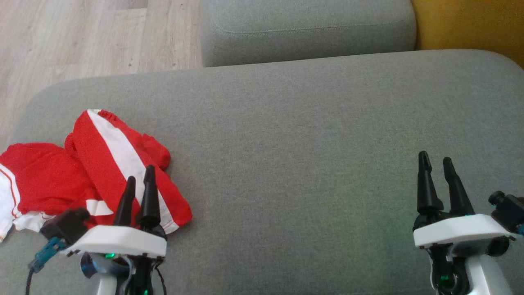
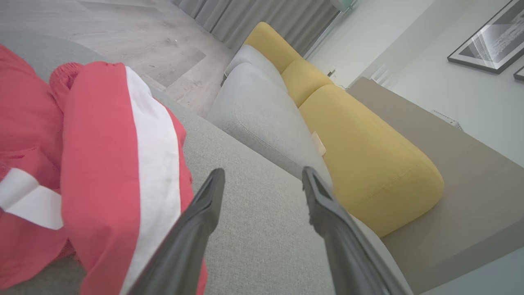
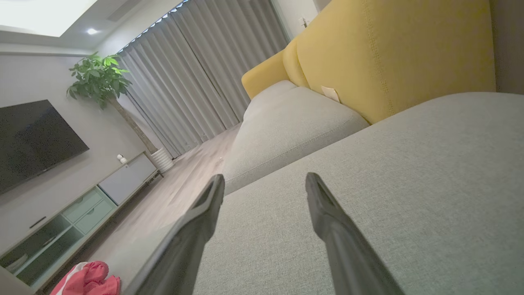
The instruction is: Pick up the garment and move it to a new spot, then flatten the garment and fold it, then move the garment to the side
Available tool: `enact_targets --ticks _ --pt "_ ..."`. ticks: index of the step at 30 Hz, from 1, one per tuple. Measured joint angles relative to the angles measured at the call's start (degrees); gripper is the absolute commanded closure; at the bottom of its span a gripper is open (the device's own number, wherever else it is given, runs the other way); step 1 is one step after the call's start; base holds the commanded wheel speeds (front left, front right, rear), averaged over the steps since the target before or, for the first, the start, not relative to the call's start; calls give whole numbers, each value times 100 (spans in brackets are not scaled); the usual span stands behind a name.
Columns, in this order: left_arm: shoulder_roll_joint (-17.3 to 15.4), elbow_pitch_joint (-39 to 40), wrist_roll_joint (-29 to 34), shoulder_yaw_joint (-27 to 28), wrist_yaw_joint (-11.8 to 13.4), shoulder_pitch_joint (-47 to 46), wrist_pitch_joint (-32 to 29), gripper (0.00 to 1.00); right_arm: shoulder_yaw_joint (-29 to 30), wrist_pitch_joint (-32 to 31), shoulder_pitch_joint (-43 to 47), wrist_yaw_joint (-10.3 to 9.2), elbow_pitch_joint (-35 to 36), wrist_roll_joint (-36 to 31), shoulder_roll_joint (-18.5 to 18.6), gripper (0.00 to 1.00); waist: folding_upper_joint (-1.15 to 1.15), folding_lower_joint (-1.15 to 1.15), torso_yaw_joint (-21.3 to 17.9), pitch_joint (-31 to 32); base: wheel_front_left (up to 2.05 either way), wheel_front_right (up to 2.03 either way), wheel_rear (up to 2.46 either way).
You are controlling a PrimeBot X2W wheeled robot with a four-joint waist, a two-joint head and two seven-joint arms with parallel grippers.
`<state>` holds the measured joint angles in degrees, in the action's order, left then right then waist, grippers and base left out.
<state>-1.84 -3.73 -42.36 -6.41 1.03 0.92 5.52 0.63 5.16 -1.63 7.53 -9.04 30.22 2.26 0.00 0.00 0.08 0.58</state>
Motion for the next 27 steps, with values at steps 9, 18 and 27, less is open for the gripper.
enact_targets --ticks 9,18,27 --pt "-4 29 713 -174 71 3 120 0 -44 148 0 0 69 -691 0 0 0 0 9 15 0 0 0" --pt "-94 54 1512 -447 220 5 274 0 -92 301 4 0 181 -1356 2 0 0 0 34 1 0 0 0" --pt "-396 58 2481 -1005 613 3 416 0 -200 445 11 0 215 -2072 3 0 0 0 46 21 0 0 0"
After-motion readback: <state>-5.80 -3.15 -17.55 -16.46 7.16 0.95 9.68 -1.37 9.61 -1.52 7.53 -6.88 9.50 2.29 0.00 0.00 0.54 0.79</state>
